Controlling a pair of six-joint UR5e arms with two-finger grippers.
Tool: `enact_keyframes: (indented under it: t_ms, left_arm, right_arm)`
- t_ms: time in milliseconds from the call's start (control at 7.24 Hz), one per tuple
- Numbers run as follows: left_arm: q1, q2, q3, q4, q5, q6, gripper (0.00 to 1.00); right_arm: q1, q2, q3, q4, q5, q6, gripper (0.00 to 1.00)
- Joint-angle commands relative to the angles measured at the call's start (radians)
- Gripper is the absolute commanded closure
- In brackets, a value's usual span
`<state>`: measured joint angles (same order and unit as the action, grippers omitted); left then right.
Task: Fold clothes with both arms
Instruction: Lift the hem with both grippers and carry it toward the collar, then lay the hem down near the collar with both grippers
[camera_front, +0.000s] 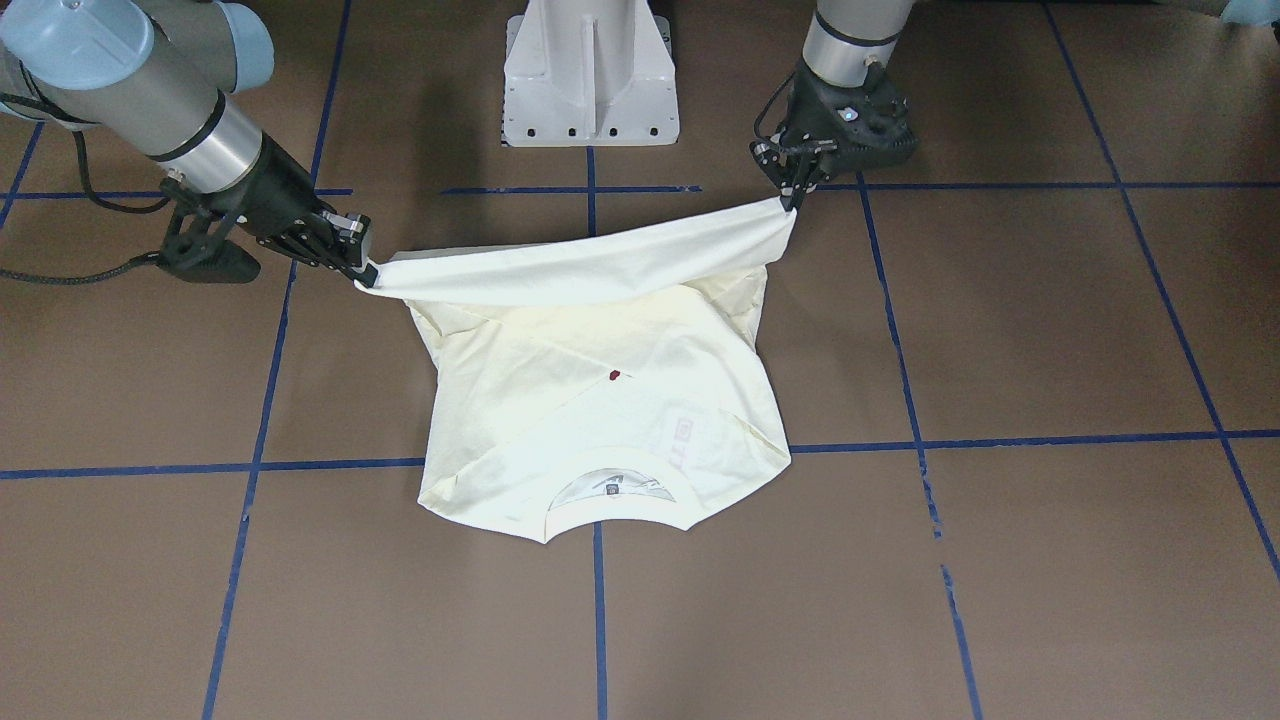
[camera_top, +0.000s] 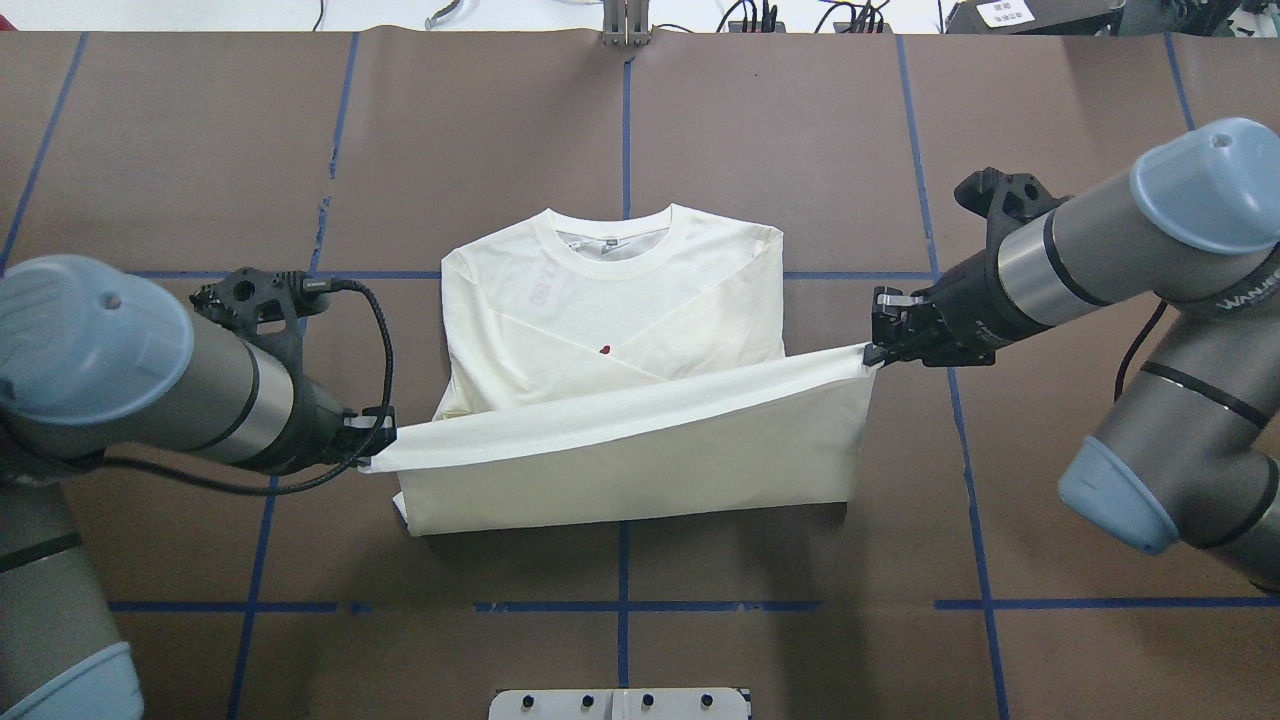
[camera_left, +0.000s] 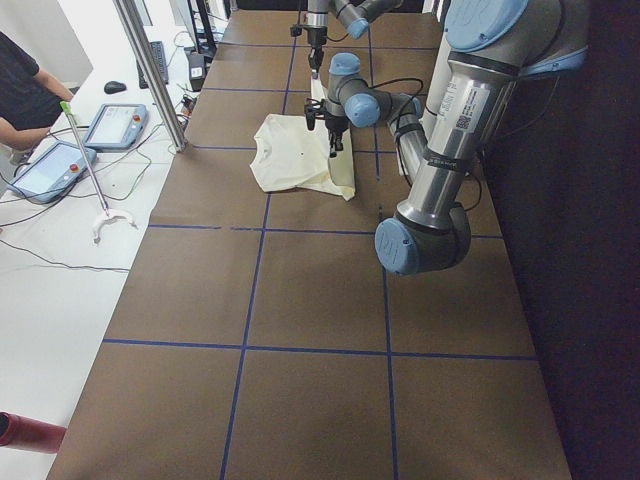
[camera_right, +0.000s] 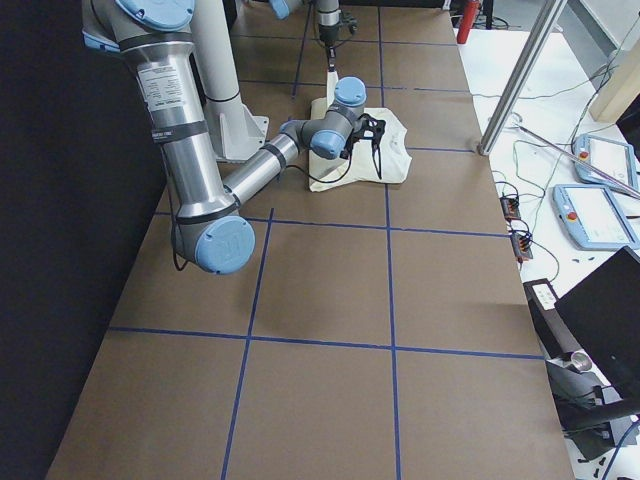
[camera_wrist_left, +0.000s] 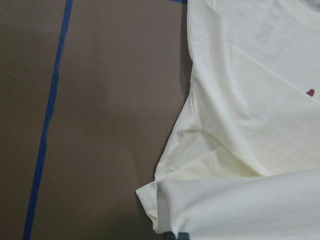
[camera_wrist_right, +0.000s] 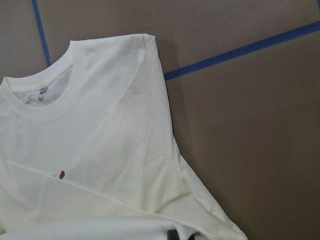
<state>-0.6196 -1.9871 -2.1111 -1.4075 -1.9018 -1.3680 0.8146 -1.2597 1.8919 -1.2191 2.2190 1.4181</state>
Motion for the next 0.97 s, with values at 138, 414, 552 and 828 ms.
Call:
enact_keyframes:
  t_ms: [138, 414, 552, 828]
  left_arm:
    - [-0.132, -0.044, 0.251, -0.209, -0.032, 0.003, 1.00]
    - [-0.146, -0.071, 0.398, -0.331, -0.029, 0.003, 1.00]
    - [-0.146, -0.076, 0.443, -0.382, -0.029, 0.001, 1.00]
    - [-0.147, -0.081, 0.459, -0.393, -0.028, 0.001, 1.00]
  right_arm:
    - [0.044, 0.120, -0.187, 0.001, -0.001, -0.014, 1.00]
    - [0.057, 0.181, -0.327, 0.003, -0.005, -0.050, 1.00]
    - [0.063, 0.209, -0.368, 0.004, -0.007, -0.051, 1.00]
    - [0.069, 0.300, -0.460, 0.004, -0.012, -0.056, 1.00]
